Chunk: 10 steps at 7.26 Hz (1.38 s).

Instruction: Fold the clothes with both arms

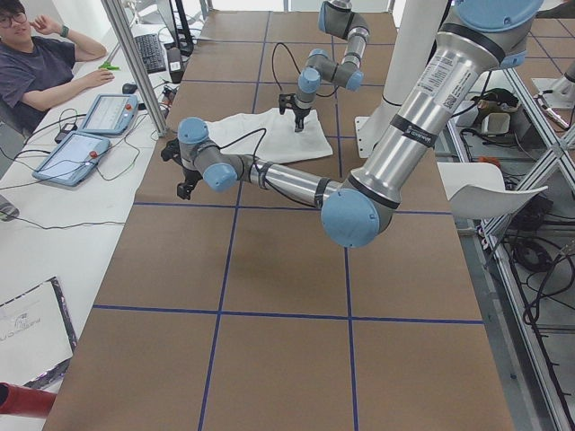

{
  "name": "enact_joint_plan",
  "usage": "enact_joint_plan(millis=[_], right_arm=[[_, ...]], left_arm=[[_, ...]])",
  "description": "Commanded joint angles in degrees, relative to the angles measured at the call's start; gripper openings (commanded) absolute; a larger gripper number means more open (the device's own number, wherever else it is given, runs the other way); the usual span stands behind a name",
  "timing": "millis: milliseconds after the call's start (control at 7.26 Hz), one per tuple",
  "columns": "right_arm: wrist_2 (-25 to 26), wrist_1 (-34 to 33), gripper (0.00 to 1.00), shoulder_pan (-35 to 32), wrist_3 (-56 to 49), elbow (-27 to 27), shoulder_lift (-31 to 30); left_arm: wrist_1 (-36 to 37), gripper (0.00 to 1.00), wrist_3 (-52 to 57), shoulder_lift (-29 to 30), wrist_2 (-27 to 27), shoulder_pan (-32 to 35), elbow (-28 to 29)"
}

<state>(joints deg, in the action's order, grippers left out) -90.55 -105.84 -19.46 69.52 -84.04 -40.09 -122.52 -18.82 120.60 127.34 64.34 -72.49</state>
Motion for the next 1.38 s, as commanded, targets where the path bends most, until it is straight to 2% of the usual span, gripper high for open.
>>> enact_joint_plan(millis=[0,276,551,827,965,1103,1240], right_arm=[[-0.07,-1.9,0.0,-0.06,0.0,-1.63,-0.25],[-0.33,-7.5,0.0,-0.14,0.0,-7.59,-2.43],[-0.24,-7.97,0.0,-0.14,0.0,-15.32,-9.8],[-0.16,-9.03,0.0,-0.14,-0.09,-16.68,-11.59],[-0.16,-9.03,0.28,-0.14,0.0,-16.85,-12.46],[-0.07,-9.03,0.86,-0.32,0.0,-17.55,-13.26],[-0.16,-9.03,1.0,-0.41,-0.26,-19.12,-14.31]], left_arm=[[0.0,1.0,-0.08,0.07,-0.07,0.0,-0.02],[0.0,1.0,-0.08,0.07,0.02,0.0,-0.02],[0.0,1.0,-0.08,0.07,-0.07,0.0,-0.02],[0.0,1.0,-0.08,0.07,-0.07,0.0,-0.28],[0.0,1.0,-0.08,-0.02,-0.07,0.09,-0.54],[0.0,1.0,-0.08,-0.02,0.02,0.09,-0.54],[0.09,1.0,-0.08,-0.02,0.02,0.09,-0.63]])
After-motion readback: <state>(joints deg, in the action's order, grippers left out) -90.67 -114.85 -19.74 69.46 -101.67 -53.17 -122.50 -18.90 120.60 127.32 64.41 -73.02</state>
